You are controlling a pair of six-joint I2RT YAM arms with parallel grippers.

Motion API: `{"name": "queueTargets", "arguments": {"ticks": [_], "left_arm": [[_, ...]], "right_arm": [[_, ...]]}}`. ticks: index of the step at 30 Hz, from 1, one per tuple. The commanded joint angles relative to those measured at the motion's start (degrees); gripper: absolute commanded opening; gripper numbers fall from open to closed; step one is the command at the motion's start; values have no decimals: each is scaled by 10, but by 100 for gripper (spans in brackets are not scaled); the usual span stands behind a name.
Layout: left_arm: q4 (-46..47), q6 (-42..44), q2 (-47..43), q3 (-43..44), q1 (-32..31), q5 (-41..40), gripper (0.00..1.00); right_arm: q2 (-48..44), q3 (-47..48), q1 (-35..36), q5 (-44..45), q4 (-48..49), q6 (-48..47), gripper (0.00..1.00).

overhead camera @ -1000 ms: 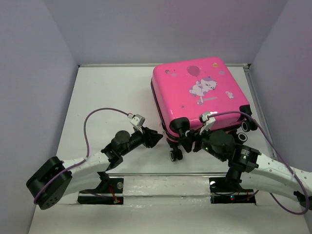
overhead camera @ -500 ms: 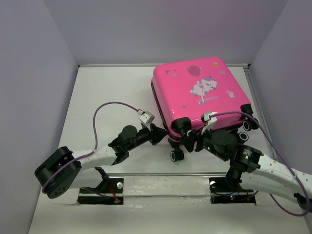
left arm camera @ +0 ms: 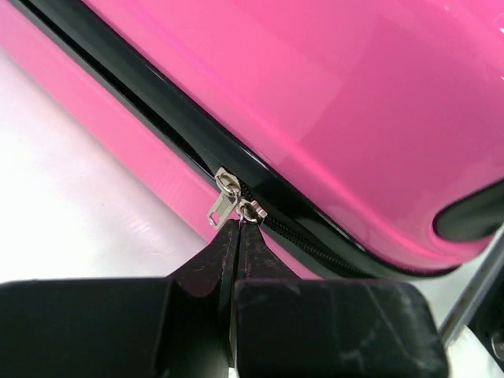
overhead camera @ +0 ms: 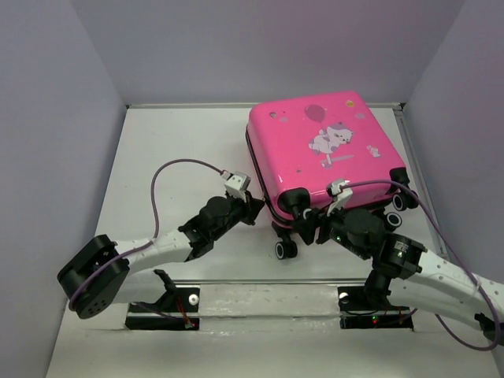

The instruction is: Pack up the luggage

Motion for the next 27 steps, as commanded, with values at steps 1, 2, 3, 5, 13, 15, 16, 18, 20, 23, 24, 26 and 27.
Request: {"name": "queueTargets", "arguments": {"ticks": [1,2,3,5,13,15,16,18,20,23,24,26,27], "left_arm": [[-52,26,29,82,24,-208,6],[-58,26,34,98,32,-217,6],[-63,15,30,104,33,-222,6],[-64,-6,5,99,33,-229,9],[-224,-95,-300,69,34,-289,94],[-280,-106,-369,87,33,-288,94],[-298,-109,-385,93,34,-287,97],[-352,-120,-425,114,34,-280,99],[-379,-126,-448,123,33,-270,99],[-442,-141,-485,135,34,-254,99],[-451,-144,-491,138,33,-251,99],[-461,-147,-506,143,33,-239,99],[-464,-146,-508,150,34,-221,99]], "right_arm": [[-1,16,-5,-32,47,-3,7],[5,15,-5,-41,56,-3,7],[28,14,-5,-60,66,-2,7],[62,15,-5,-79,98,-1,7],[325,148,20,-145,235,-21,7],[394,211,38,-138,247,-24,7],[416,231,38,-135,247,-22,28],[459,267,53,-105,227,-26,58],[461,282,59,-83,207,-30,100],[407,253,60,-55,188,-40,100],[388,247,60,-48,181,-42,100],[317,235,60,-35,134,-55,100],[289,221,60,-32,123,-59,100]]}}
